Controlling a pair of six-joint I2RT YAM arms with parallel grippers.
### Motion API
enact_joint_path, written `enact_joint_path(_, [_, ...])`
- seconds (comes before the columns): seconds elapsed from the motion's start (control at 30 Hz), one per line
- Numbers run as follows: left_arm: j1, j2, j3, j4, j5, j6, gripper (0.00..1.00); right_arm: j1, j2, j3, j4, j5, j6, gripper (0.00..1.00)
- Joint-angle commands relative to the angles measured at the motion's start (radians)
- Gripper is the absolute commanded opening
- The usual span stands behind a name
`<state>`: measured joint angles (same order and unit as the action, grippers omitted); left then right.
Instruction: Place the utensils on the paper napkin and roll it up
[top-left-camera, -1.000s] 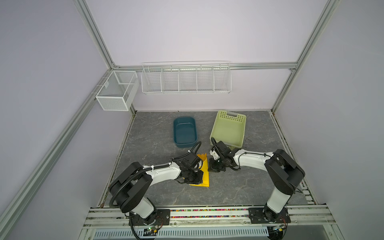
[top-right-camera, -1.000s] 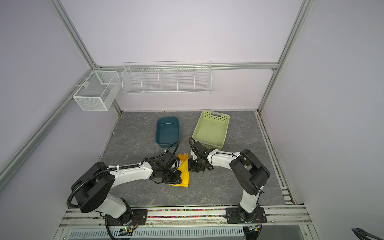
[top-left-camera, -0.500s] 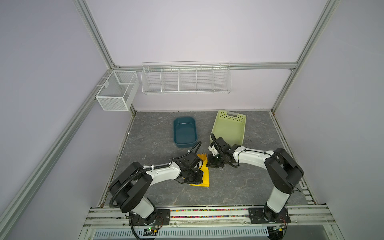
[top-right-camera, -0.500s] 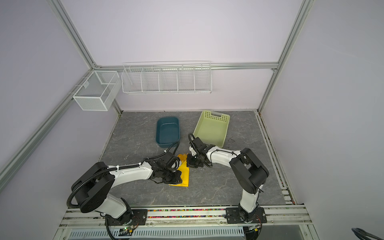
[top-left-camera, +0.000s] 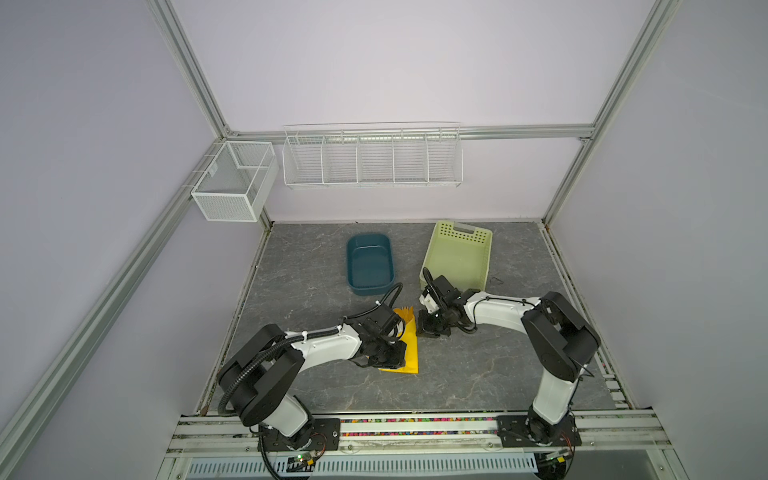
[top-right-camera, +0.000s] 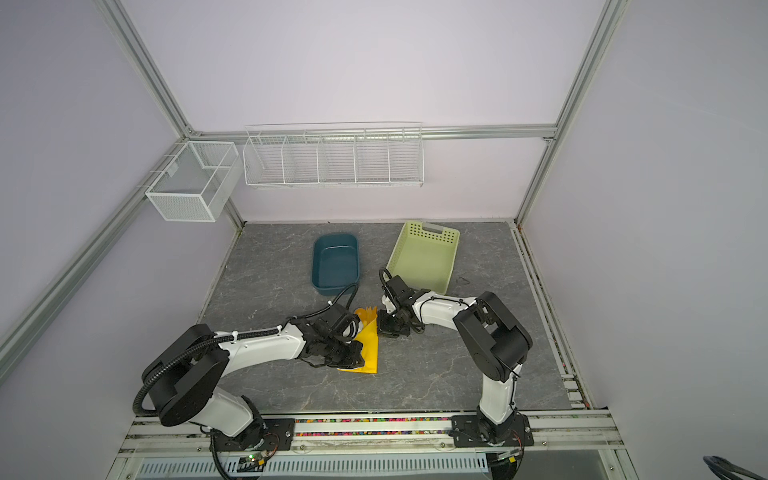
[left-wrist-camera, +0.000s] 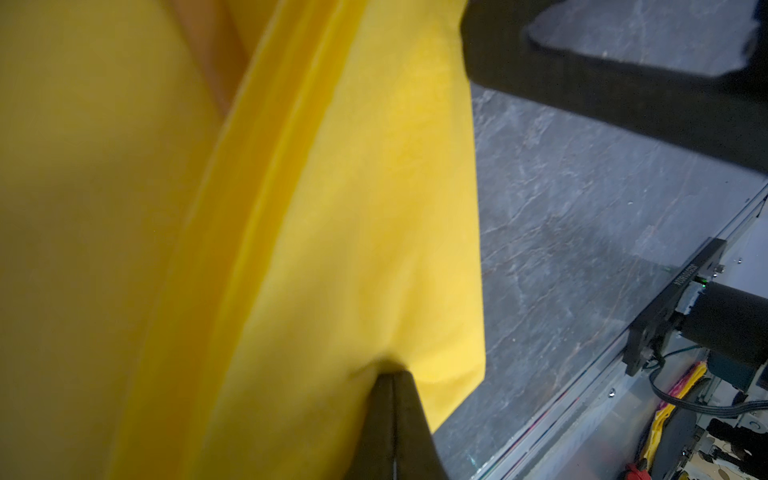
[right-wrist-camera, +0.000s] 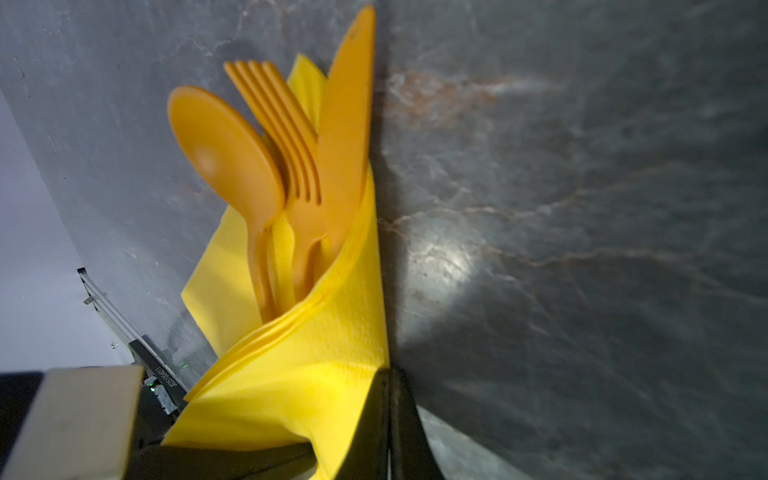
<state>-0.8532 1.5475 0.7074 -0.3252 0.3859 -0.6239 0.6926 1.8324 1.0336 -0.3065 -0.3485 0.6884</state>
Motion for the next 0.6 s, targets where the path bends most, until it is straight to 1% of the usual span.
enact_joint_path(0.0, [-0.003,0.025,-0.040,-0.035,-0.064,-0.001,0.00,-0.006,-0.058,0.009,-0.022,0.005,-0.014,0.07])
enact_joint_path(0.13, [-0.003,0.026,-0.039,-0.035,-0.065,-0.002,0.00,-0.006,-0.065,0.031,-0.002,-0.010,-0.005,0.07])
enact_joint_path(0.37, [-0.003,0.032,-0.037,-0.035,-0.062,0.001,0.00,-0.010,0.001,0.056,0.039,-0.043,0.004,0.07])
enact_joint_path(0.57, [-0.003,0.034,-0.036,-0.036,-0.062,0.003,0.00,-0.022,0.065,0.071,0.015,-0.019,-0.019,0.07])
